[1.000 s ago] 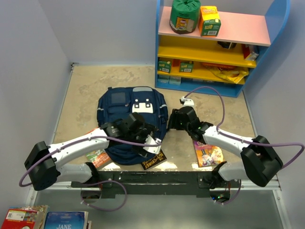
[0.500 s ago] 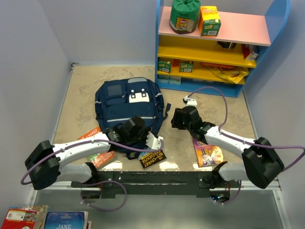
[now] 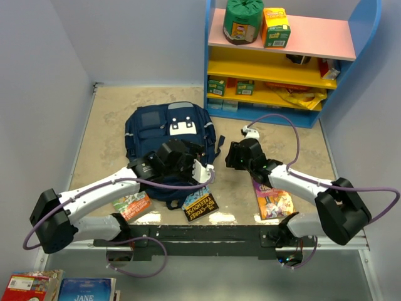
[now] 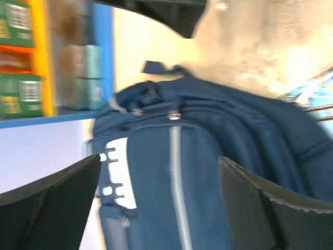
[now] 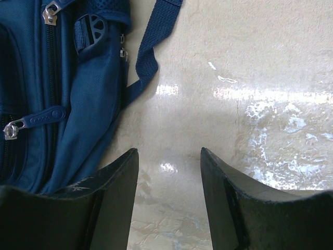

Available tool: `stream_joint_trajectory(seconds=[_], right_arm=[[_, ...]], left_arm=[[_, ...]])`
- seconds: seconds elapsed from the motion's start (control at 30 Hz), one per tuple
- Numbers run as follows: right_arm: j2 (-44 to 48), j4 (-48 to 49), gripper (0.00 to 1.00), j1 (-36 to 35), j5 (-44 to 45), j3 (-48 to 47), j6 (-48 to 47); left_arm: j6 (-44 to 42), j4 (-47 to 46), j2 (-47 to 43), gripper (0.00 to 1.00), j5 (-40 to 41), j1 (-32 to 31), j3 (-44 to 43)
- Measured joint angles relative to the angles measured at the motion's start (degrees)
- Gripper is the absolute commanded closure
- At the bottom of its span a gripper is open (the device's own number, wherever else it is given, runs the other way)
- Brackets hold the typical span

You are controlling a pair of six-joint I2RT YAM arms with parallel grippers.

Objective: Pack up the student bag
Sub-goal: Unzip the student bag at the center of the board.

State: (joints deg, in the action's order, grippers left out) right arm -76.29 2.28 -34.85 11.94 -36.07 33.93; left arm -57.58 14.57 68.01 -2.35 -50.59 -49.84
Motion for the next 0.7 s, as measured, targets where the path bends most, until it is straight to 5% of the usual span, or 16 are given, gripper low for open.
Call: stream_joint_trajectory(seconds=[0.43, 0.57, 0.7], right_arm=[[1.9, 0.8, 0.46, 0.0, -0.1, 0.0, 0.0], [2.7, 1.0, 0.48, 0.0, -0.5, 0.1, 0.0], [3.1, 1.7, 0.48, 0.0, -1.1, 0.2, 0.0]], left_arm=[[12.5, -5.9, 6.5, 0.00, 0.5, -0.2, 4.0], [16.5, -8.4, 7.5, 0.21, 1.4, -0.1, 5.5], [21.1, -9.8, 8.6, 0.23, 2.6, 1.5, 5.7]])
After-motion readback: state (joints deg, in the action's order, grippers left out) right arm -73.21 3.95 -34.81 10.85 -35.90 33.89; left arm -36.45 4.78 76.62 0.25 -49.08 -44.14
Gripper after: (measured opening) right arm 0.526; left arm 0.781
